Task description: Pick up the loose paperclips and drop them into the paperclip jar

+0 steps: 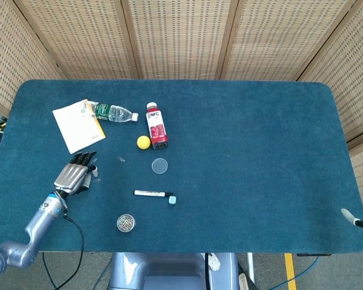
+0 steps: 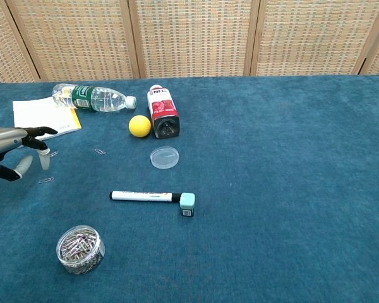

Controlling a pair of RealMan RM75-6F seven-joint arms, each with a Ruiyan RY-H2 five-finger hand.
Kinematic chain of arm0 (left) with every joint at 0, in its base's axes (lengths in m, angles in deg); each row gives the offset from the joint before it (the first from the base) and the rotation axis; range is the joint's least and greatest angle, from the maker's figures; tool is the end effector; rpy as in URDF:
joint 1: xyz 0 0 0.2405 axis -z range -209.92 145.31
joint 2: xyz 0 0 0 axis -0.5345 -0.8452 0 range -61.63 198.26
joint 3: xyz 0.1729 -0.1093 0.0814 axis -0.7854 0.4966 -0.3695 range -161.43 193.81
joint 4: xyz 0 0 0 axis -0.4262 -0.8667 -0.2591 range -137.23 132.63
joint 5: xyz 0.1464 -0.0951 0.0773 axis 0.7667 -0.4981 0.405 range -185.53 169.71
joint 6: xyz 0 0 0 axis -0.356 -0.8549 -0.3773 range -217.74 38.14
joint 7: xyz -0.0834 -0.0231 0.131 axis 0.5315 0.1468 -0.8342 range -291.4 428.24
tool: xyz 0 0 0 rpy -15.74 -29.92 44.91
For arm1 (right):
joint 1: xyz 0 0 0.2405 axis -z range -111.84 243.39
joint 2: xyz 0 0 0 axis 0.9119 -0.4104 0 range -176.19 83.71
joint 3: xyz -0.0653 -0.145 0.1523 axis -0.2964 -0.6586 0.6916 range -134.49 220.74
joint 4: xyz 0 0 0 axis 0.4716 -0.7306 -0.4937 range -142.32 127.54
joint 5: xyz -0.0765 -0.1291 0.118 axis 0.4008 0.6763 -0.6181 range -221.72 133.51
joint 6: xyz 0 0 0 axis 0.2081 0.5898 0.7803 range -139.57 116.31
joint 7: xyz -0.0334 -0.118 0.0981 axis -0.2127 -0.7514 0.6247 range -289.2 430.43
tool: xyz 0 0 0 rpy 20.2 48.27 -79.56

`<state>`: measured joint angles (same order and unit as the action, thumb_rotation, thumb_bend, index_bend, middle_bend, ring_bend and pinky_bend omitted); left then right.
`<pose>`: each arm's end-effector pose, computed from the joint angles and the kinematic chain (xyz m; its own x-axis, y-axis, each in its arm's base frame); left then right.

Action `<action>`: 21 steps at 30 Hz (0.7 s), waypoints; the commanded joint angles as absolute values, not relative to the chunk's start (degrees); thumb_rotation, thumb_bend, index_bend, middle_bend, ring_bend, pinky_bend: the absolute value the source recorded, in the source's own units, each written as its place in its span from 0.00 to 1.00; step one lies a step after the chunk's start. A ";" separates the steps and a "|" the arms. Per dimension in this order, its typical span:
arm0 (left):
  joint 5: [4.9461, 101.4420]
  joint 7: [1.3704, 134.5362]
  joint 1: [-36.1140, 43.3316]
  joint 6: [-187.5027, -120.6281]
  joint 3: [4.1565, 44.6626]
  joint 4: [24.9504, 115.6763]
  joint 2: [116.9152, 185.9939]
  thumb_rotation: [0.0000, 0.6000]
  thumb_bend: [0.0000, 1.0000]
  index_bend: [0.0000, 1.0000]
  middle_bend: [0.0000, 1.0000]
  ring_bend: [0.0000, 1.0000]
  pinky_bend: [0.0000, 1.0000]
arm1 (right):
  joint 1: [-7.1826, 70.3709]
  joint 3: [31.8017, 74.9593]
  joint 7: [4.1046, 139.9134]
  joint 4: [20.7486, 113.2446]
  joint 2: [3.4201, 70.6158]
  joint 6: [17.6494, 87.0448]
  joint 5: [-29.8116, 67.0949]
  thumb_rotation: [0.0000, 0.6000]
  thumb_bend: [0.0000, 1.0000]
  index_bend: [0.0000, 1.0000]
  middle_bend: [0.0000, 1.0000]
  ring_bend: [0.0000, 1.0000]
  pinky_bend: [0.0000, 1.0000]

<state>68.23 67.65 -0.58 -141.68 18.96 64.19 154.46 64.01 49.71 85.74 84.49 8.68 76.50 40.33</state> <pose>-0.2519 0.3110 0.0194 0.5040 0.3519 0.7888 0.8631 -0.2392 -0.4447 -0.2836 -0.1865 0.2271 0.3018 0.1129 0.9467 -0.9534 0.0386 0.2994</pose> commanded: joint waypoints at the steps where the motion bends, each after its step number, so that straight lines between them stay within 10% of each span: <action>1: 67.46 67.75 -0.49 -140.69 19.04 62.58 155.48 1.00 0.76 0.45 0.00 0.00 0.00 | 63.98 49.71 85.70 84.44 8.72 76.45 40.30 1.00 0.00 0.04 0.00 0.00 0.00; 21: 68.90 68.22 -0.84 -139.93 17.34 65.03 154.44 1.00 0.76 0.45 0.00 0.00 0.00 | 64.05 49.79 86.22 84.39 8.60 76.54 40.23 1.00 0.00 0.04 0.00 0.00 0.00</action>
